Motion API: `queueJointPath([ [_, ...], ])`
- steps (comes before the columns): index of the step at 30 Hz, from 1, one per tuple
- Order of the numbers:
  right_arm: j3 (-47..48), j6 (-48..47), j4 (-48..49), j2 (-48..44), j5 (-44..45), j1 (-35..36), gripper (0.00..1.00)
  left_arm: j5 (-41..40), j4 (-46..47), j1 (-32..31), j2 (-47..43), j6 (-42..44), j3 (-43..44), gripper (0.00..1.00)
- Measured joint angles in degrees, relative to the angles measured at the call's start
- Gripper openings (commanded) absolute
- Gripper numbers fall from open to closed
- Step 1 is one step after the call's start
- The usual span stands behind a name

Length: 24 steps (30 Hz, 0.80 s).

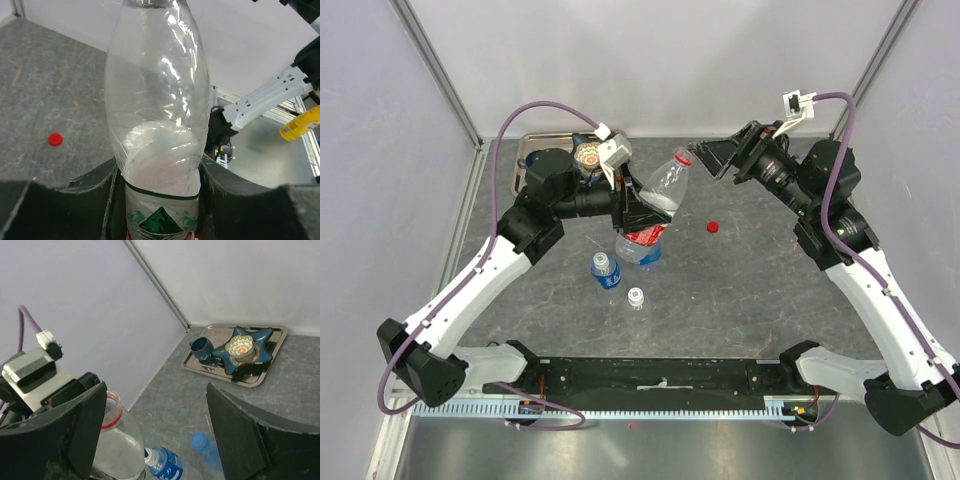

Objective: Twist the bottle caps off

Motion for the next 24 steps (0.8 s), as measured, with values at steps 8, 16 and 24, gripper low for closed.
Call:
queueJointPath([
  [8, 0.1, -0.7, 0.6, -0.3, -1.0, 1.4, 0.88, 0.0, -5.4, -3.7, 3.2, 1.8, 4.1, 0.22],
  [16, 0.2, -2.2, -1.6, -0.4, -4.5, 3.7, 0.75, -1.0, -6.5, -5.5, 4.9, 3.2, 6.3, 0.22],
  [24, -0.2, -3.4, -3.9, -1.9, -4.4, 3.7, 0.54, -2.1, -7.8, -5.5, 5.1, 4.0, 7.0, 0.23],
])
